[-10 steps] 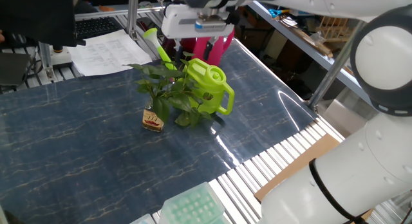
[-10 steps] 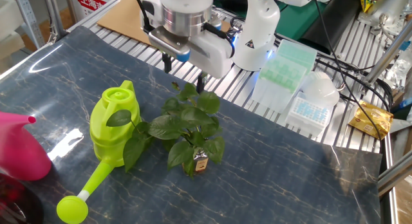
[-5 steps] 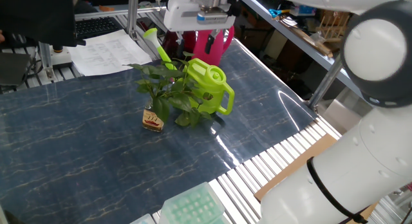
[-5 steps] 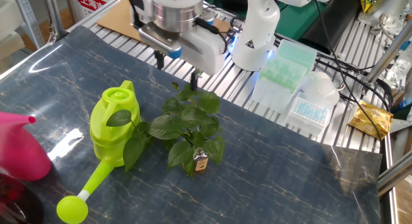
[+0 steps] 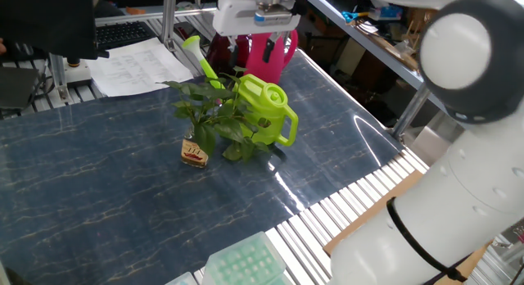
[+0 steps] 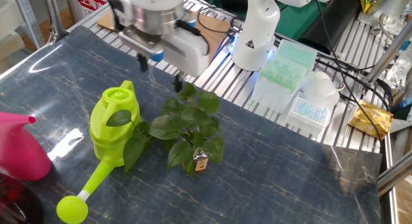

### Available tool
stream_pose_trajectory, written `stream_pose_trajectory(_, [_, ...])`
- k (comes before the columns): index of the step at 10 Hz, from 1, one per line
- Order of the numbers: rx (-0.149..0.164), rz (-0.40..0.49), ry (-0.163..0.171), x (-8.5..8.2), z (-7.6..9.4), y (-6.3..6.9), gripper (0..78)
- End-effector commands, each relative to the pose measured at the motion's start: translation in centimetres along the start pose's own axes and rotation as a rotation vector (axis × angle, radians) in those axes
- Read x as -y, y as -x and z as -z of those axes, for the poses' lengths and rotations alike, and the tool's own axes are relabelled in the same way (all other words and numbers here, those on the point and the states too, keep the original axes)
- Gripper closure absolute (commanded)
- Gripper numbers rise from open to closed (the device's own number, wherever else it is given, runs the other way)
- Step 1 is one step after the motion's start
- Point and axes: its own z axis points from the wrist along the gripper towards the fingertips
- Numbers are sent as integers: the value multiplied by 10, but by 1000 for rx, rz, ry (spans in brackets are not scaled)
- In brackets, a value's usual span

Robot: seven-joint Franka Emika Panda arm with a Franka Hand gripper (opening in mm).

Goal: Water the plant

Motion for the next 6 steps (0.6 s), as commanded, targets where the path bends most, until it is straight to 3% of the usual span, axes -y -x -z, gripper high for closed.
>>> stream_pose_trajectory(1, [1, 39, -3, 15, -4, 13, 2])
stream_pose_trajectory(3, [-1, 63, -5, 29, -11, 19, 2])
stream_pose_trajectory(6, [-16, 42, 1, 34, -16, 23, 2])
